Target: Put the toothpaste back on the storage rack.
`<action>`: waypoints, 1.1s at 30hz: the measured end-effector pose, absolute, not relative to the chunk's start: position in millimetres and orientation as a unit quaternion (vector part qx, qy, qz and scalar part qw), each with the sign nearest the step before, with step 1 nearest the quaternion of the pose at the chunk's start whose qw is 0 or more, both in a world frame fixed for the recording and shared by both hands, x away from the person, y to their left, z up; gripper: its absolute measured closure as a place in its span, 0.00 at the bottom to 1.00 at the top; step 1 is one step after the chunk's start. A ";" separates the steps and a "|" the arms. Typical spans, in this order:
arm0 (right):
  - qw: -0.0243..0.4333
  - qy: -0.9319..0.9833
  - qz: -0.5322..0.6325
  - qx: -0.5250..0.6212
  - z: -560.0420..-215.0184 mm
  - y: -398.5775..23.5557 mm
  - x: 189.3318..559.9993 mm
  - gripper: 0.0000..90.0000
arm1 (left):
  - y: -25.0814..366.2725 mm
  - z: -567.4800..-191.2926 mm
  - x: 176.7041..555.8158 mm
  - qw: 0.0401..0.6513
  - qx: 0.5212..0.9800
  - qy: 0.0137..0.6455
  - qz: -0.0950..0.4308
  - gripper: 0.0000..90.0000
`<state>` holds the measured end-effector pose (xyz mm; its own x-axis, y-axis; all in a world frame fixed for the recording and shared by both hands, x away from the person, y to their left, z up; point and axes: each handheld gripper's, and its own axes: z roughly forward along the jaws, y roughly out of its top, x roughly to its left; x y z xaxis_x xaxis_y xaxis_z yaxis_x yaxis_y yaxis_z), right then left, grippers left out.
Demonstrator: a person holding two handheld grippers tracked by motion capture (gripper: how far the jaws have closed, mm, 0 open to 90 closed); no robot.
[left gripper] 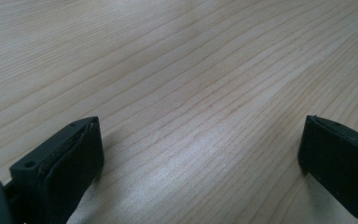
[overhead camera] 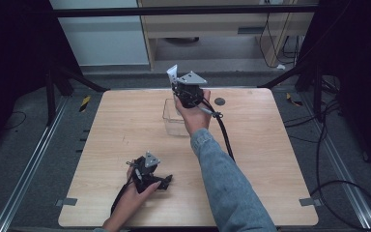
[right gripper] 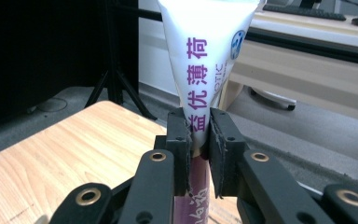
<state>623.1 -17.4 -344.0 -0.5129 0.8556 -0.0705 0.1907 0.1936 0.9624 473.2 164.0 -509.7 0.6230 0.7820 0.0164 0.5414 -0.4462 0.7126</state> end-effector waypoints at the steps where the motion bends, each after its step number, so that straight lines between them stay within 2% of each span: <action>1: 0.323 0.702 0.513 0.374 -346.1 -17.8 623.2 0.88 | 164.0 -509.7 473.2 0.345 0.832 0.398 0.175 0.00; 21: 0.306 0.725 0.481 0.386 -383.7 -14.0 627.2 0.88 | 164.2 -509.7 473.2 0.345 0.833 0.396 0.176 0.00; 33: 0.301 0.731 0.473 0.390 -394.0 -12.9 629.7 0.88 | 164.0 -509.7 473.0 0.345 0.832 0.397 0.174 0.00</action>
<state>629.7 -12.9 -394.0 -0.5149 0.8542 -0.0717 0.2850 0.2495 0.9255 473.0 164.0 -509.7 0.6240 0.7813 0.0159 0.5409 -0.4465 0.7128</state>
